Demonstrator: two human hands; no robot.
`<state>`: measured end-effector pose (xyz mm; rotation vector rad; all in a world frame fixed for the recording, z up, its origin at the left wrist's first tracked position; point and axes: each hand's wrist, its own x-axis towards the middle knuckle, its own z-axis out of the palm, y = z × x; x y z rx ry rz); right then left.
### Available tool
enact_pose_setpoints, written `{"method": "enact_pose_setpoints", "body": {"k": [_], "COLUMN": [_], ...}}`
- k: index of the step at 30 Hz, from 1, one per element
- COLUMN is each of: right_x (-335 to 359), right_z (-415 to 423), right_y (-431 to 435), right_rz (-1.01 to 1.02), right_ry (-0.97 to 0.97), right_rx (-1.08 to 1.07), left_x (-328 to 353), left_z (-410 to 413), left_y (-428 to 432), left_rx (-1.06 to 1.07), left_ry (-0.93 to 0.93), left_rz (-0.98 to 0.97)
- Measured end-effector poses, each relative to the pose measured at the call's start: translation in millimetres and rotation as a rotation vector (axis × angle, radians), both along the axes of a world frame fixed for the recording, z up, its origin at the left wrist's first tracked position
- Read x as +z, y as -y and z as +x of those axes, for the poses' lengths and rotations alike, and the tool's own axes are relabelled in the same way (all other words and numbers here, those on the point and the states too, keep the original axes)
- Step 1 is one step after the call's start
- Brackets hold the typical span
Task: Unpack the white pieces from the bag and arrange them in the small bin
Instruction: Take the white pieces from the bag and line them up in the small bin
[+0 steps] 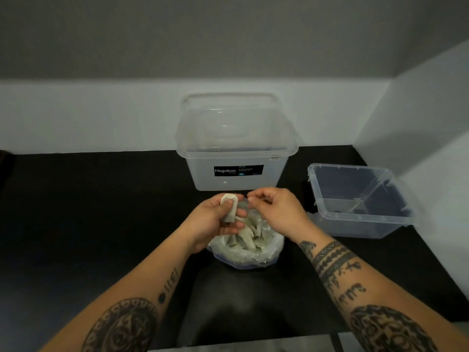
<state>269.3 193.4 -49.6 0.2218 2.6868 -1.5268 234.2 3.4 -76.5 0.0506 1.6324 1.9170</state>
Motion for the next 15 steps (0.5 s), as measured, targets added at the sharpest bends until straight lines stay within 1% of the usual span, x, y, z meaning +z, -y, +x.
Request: {"method": "enact_pose_setpoints", "body": {"k": [1, 2, 5, 6, 8, 10, 12, 14, 15], "right_x": [-6, -14, -45, -53, -64, -67, -67, -61, -54], "right_z": [4, 8, 18, 20, 21, 20, 17, 13, 10], "right_y": [1, 2, 16, 22, 31, 34, 33, 27, 21], "right_rz": [0.09, 0.202, 0.554, 0.645, 0.74, 0.768, 0.721, 0.566, 0.419], "right_ry": [0.034, 0.102, 0.346, 0.37, 0.367, 0.379, 0.41, 0.444, 0.448], "right_rx": [-0.035, -0.024, 0.127, 0.136, 0.114, 0.093, 0.094, 0.11, 0.099], "left_x": [-3, -5, -10, -12, -15, -17, -18, -18, -17], "left_z": [0, -1, 2, 2, 4, 6, 7, 6, 6], "left_y": [3, 5, 5, 4, 1, 0, -1, -1, -1], "left_rx": [0.026, 0.05, 0.101, 0.108, 0.116, 0.119, 0.129, 0.147, 0.159], "left_ry": [0.011, 0.026, 0.063, 0.059, 0.039, 0.016, 0.009, -0.001, -0.011], "left_rz": [0.004, 0.014, 0.036, 0.021, -0.041, -0.109, -0.134, -0.139, -0.141]}}
